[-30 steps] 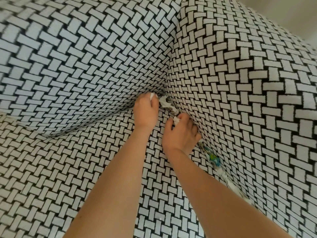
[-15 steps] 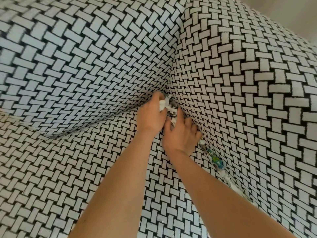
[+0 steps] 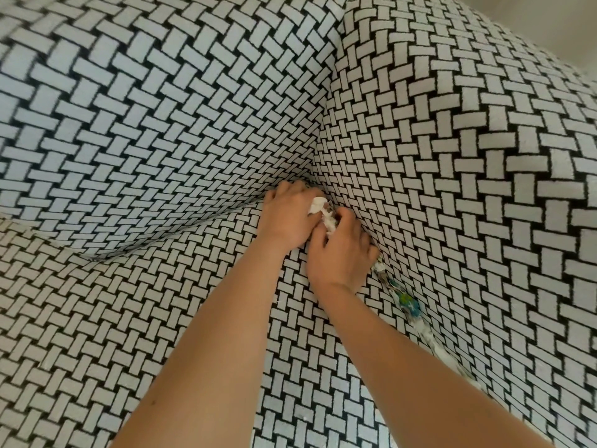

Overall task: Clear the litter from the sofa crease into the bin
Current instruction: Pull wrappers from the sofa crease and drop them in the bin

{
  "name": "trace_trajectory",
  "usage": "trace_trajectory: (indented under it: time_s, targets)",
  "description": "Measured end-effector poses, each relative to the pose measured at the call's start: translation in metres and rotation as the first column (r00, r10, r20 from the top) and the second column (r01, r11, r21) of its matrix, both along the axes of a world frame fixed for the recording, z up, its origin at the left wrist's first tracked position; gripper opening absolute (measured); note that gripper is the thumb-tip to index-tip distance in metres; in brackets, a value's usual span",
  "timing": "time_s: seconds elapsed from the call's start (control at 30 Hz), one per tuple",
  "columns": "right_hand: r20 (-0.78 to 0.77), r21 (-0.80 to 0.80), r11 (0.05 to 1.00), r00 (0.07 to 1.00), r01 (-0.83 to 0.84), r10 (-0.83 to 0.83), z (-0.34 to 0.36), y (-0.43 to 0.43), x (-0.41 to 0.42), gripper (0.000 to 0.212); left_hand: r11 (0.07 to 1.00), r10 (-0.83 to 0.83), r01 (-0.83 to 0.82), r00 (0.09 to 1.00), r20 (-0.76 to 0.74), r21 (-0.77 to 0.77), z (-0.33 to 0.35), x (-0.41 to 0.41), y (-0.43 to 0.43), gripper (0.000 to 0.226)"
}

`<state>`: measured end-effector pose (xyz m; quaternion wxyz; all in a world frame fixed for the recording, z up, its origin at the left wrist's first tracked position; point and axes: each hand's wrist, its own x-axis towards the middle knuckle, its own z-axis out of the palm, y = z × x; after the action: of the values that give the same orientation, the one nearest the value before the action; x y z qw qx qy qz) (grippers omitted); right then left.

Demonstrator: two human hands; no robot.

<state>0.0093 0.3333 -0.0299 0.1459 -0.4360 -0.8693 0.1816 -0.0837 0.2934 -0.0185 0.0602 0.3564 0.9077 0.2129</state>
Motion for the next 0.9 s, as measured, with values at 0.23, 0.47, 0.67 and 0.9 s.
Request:
trace_trajectory:
  time_s: [0.23,0.47,0.67,0.9]
  targets:
    - [0.076,0.01,0.999,0.996,-0.048,0.048,0.003,0.002,0.0,0.047,0.959,0.092,-0.12,0.989,0.12,0.255,-0.002,0.0,-0.004,0.017]
    - [0.201,0.025,0.993,0.973,-0.119,0.112,0.003,0.003,-0.006,0.058,0.856,0.332,-0.36,0.933,0.141,0.372,0.002,-0.003,-0.014,0.02]
    - [0.163,-0.013,0.996,0.983,-0.088,0.089,0.005,0.005,-0.009,0.05,0.892,0.303,-0.304,0.951,0.055,0.335,0.005,0.001,-0.024,0.02]
    - [0.174,0.02,0.994,0.979,-0.11,0.105,0.002,0.006,-0.01,0.059,0.986,0.047,-0.038,0.997,-0.057,0.16,0.003,0.003,-0.03,0.018]
